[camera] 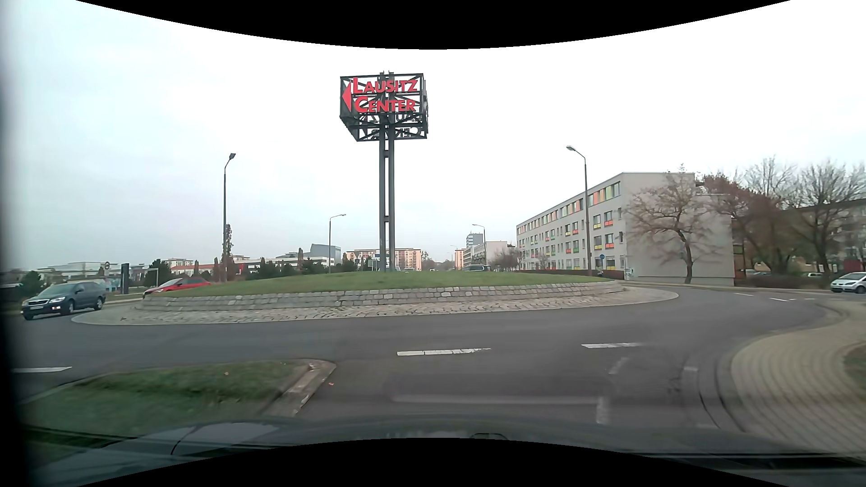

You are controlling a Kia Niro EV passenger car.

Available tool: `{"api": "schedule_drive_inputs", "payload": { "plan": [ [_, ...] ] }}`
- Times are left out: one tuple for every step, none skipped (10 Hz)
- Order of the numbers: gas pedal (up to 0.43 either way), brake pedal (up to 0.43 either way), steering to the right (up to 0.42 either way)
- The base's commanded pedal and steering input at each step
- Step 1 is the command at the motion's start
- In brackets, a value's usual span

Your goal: Follow the waypoints while adhering to traffic rules and regulations

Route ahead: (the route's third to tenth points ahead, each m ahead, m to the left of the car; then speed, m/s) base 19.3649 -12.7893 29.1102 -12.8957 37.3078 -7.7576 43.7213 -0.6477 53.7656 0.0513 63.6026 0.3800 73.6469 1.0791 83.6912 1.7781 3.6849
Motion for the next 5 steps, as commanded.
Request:
{"api": "schedule_drive_inputs", "payload": {
  "plan": [
    [0.000,0.329,0.039],
    [0.000,0.317,0.051],
    [0.000,0.305,0.060],
    [0.000,0.287,0.072],
    [0.000,0.268,0.084]
  ]
}}
